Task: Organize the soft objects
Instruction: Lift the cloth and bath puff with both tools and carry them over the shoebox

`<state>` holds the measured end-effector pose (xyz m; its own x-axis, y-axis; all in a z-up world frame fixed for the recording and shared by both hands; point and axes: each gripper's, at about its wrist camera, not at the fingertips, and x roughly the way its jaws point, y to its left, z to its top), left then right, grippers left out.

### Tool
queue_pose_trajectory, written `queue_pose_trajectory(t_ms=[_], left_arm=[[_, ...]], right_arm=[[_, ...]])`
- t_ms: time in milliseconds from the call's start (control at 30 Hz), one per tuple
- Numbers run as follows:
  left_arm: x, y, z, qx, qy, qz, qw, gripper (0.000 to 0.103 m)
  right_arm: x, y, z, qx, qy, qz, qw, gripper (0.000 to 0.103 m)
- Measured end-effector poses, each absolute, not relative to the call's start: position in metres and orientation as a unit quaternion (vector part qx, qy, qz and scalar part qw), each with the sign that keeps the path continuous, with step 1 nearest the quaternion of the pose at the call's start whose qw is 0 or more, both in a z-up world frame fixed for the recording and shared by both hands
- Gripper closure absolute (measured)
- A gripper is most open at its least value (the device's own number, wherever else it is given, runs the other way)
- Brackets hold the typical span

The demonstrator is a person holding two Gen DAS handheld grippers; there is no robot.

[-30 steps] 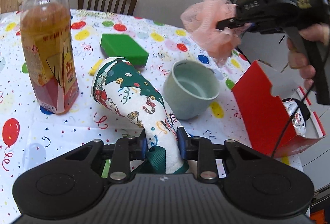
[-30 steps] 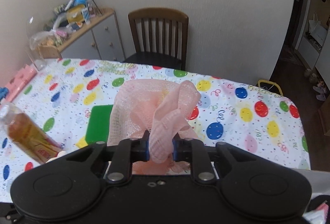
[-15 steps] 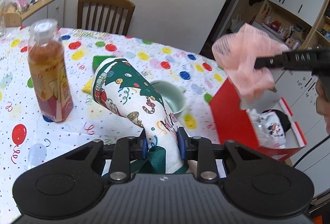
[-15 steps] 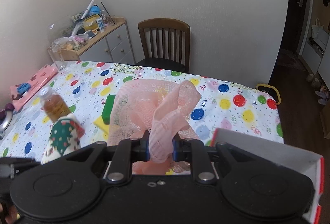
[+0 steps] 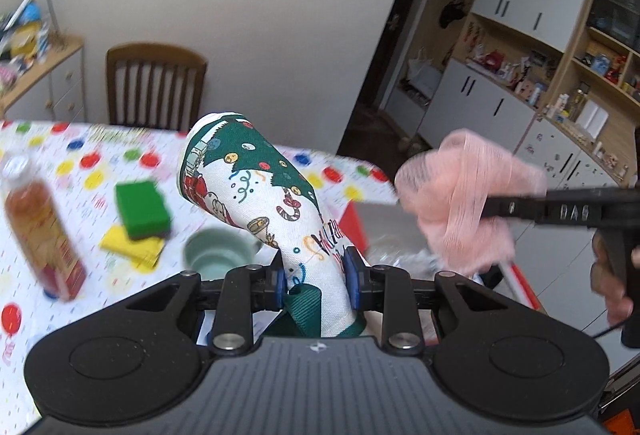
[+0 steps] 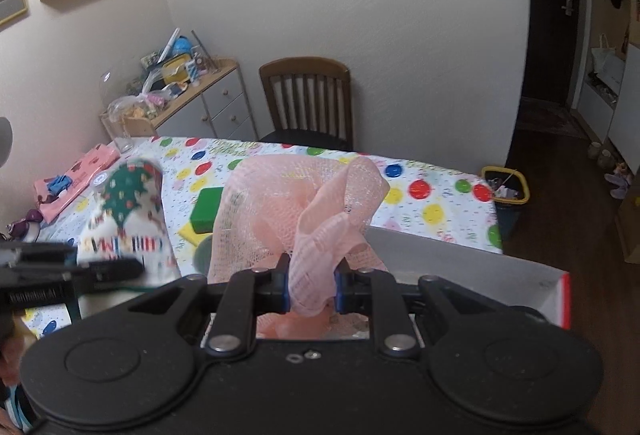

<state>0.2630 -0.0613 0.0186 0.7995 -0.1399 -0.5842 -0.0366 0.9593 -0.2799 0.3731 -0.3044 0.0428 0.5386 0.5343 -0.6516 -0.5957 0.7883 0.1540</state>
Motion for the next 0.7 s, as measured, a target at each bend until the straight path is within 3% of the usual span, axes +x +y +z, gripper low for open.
queue_pose_trajectory(t_ms=[267, 700], left_arm=[[0.309, -0.118, 0.044, -0.112, 0.299, -0.069, 0.945, 0.075], [0.389, -0.212, 0.019, -0.087, 0.340, -0.158, 0.923, 0.075]], right_arm=[[0.384, -0.372, 0.040, -0.024, 0.355, 0.285, 0.890, 0.085], [0.393, -0.443, 0.011, -0.002, 0.381, 0.238, 0.893, 0.085]])
